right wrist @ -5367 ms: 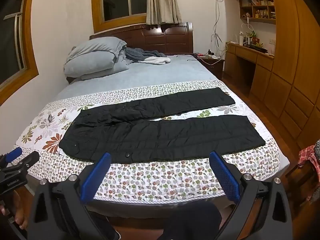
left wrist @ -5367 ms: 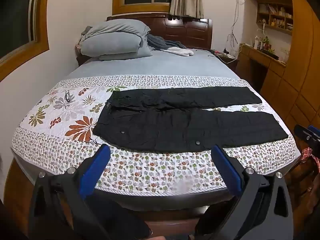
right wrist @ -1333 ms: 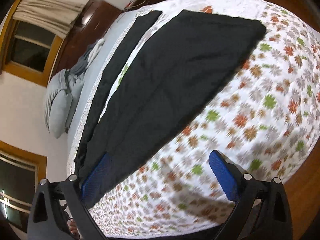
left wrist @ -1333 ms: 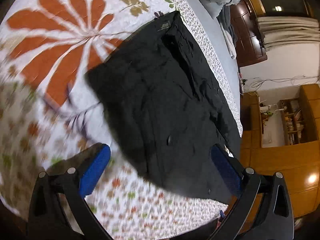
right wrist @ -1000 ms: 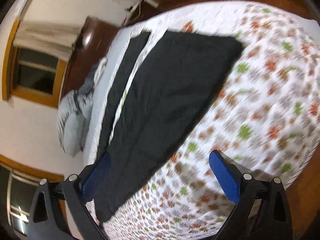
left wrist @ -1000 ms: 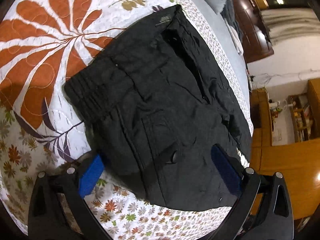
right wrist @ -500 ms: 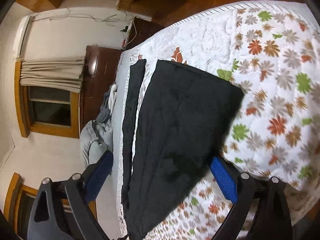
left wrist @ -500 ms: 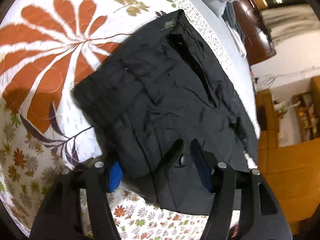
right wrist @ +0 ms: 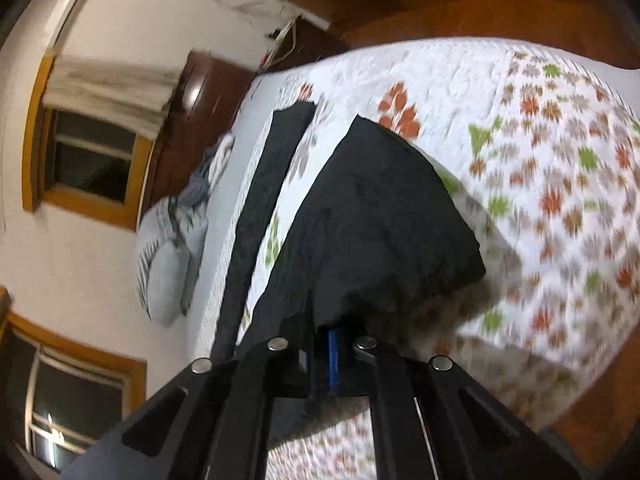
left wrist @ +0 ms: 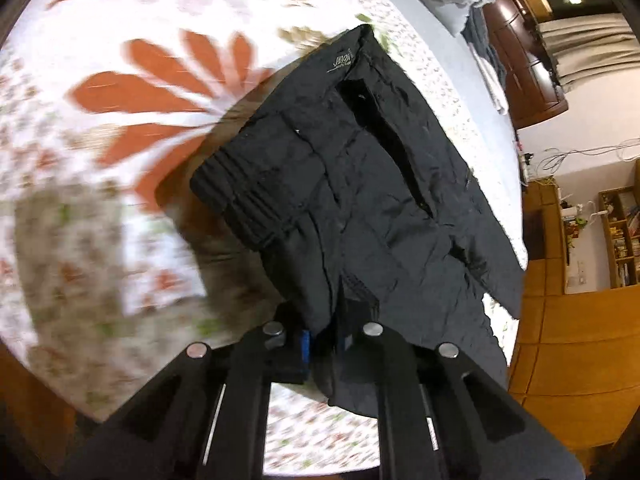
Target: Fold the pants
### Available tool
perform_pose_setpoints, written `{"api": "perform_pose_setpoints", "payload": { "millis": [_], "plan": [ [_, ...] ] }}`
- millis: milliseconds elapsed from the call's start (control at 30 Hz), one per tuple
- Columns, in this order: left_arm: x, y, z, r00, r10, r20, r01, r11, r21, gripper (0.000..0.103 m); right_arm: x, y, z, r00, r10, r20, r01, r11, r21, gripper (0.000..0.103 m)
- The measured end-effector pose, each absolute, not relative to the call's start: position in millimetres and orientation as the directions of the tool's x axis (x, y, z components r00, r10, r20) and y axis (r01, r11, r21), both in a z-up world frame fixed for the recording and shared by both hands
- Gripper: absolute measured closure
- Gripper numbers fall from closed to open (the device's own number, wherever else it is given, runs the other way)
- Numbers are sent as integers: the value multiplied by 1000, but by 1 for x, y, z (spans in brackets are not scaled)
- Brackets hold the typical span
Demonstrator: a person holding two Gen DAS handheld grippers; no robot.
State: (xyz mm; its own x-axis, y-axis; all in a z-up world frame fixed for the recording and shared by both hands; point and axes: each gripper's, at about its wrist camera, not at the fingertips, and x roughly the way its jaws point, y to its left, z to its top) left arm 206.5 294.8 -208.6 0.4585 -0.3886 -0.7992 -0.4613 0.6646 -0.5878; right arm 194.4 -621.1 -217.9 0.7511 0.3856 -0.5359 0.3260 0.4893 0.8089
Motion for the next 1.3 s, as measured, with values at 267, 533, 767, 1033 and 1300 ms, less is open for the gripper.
{"api": "perform_pose_setpoints", "payload": {
  "millis": [267,533,767,1033,1300],
  "plan": [
    [166,335,-239,456,-399,-795,-476,646,-597,82,196,-588,-257,610,405,-680,375,609,699,90],
    [152,355,-149,554,-192,-810,-368,816,-445,12,173,-615,-182,573,155,-805,438,772,460,31],
    [279,396,-114,597,-253,-761,-255,840,-479,3,233,-591,-119,642,228,-732,296,806,512,13],
    [431,393,-179,439,-350,-827,-212,855,-474,3,374,-536,-152,567,401,-720,231,761,606,13],
    [489,404,-240,366,-389,-846,-193,857,-478,5,500,-524,-162,492,450,-745,145,802,580,13]
  ]
}}
